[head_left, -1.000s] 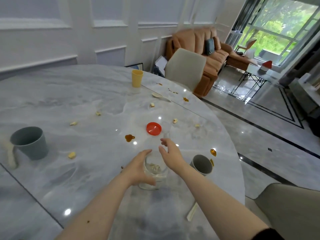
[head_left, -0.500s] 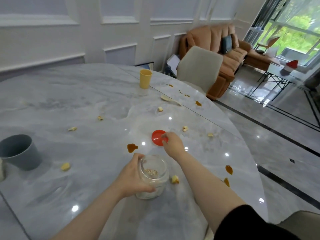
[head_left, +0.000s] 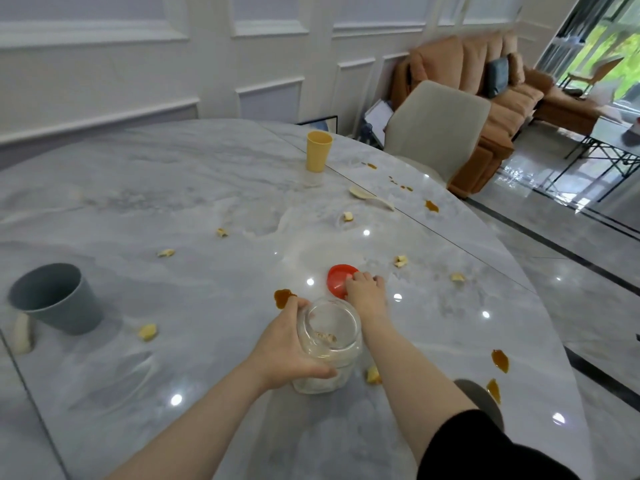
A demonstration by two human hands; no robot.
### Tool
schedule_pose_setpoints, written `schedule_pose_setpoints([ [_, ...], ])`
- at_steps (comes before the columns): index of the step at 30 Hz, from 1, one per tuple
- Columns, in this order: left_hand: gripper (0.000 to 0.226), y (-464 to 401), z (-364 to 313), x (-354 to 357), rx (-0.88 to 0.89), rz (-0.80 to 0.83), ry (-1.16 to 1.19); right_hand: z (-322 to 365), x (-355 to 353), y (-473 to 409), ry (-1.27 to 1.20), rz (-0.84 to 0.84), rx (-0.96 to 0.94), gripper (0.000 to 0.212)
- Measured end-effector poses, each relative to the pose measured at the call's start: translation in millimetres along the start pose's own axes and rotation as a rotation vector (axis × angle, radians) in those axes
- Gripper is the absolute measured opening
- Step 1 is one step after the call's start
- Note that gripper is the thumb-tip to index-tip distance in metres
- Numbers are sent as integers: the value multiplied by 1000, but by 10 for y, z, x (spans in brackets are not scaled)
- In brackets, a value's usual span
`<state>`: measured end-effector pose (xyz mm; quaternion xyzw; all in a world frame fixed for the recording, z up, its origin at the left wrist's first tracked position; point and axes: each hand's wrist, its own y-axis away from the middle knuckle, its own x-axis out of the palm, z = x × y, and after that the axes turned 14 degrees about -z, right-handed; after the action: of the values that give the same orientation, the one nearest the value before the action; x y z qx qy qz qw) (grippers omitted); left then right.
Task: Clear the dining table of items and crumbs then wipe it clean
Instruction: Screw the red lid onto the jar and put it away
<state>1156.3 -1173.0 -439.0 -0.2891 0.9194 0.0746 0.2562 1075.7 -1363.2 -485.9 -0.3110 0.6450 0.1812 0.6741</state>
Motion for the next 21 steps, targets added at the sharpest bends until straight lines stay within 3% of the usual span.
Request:
schedule_pose_setpoints([
  [3,82,17,-13,-4,-20,-24,19,-9,-119,34,-163,-123,82,22],
  [7,82,58,-105,-41,-35,-53,50,-5,-474,92,-649,-193,260,10],
  [11,88,136,-199,-120,-32,-79,52,34,-972,181,-976,-244,383,19],
  [16,89,354,-293,-293,-18,-109,83,162,-1541,378,-1160,-270,621,30],
  [21,92,752,-334,-568,3,-128,124,531,-2153,867,-1261,-218,610,30],
])
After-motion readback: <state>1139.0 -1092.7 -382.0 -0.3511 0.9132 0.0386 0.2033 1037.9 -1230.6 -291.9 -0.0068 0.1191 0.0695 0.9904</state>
